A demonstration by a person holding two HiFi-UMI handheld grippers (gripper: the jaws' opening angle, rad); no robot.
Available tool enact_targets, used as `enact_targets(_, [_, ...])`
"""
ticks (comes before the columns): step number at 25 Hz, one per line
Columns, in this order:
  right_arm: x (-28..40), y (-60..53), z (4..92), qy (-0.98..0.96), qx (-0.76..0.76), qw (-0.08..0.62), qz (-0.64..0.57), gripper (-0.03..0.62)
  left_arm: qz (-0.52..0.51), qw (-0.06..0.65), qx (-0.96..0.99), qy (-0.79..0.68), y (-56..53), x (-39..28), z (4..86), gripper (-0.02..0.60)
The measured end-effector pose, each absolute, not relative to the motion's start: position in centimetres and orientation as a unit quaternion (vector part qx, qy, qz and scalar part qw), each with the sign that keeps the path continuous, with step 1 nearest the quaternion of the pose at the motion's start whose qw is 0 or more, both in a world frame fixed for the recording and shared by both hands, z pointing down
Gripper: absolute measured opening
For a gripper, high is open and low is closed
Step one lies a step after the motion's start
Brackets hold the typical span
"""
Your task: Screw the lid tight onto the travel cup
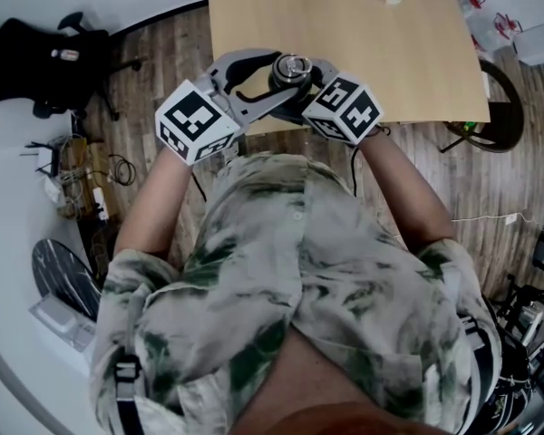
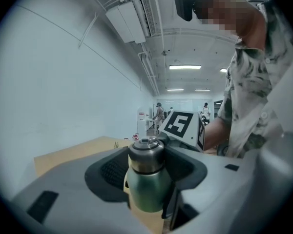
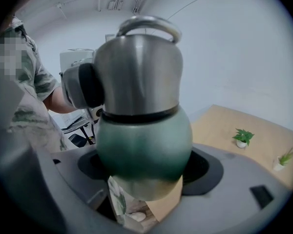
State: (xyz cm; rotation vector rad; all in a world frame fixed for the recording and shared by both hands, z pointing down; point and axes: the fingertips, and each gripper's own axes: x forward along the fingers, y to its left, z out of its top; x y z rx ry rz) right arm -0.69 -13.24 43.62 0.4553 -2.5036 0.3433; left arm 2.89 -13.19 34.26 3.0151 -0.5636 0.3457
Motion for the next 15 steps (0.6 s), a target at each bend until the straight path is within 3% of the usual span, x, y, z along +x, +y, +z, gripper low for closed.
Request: enact_targets(15, [-1.26,-13.32,44.26,-0.926,0.207,0.277,0.150,0.405,0.118,0.035,0.933,-0.339,-12.81,2.68,34.24,0.242])
